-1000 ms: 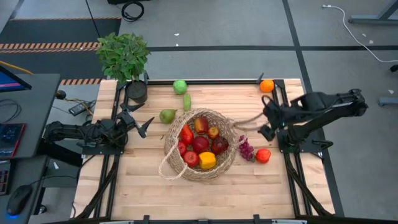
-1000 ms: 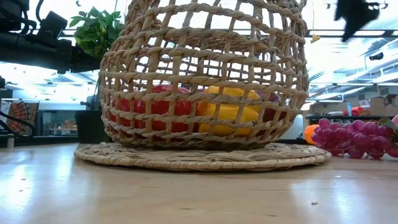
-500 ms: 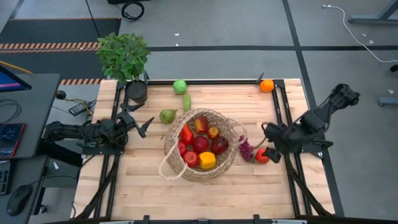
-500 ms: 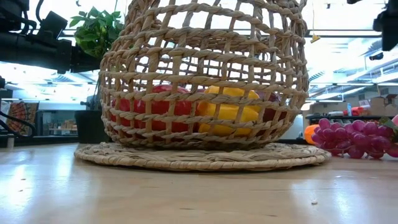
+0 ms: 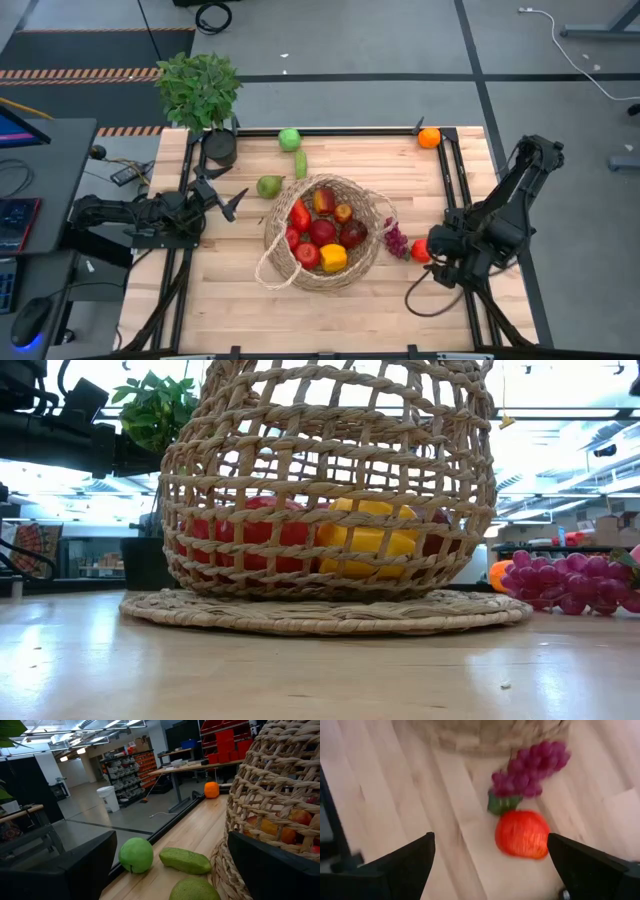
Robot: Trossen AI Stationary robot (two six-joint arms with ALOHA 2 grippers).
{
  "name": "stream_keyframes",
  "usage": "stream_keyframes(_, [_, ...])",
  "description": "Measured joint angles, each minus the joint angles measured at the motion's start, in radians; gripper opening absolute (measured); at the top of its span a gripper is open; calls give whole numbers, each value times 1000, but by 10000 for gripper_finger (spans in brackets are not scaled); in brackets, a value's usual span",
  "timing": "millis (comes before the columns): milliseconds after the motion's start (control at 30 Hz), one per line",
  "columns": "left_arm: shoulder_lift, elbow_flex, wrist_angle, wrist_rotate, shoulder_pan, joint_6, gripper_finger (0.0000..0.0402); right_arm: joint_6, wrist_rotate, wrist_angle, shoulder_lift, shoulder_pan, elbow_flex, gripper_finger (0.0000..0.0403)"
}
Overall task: Build produce basket
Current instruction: Put the red apple into the woven basket
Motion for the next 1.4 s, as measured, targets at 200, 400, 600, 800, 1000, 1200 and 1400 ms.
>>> stream_keyframes(200, [0,0,0,0,0,0,388,248,184,-53,17,145,-71,387])
stream_keyframes(400, [0,0,0,0,0,0,388,329,166,51,5,168,-199,391])
stream_keyframes(600, [0,0,0,0,0,0,388,365,169,121,-17,149,-295,392])
stream_keyframes(800, [0,0,0,0,0,0,388,378,266,159,-18,114,-341,392])
stream_keyframes(1000, [0,0,0,0,0,0,388,376,276,228,-18,88,-401,392])
stream_keyframes(1200, [0,0,0,0,0,0,388,408,245,287,-18,88,-468,389])
stream_keyframes(1400, [0,0,0,0,0,0,388,408,218,429,-18,88,-547,387])
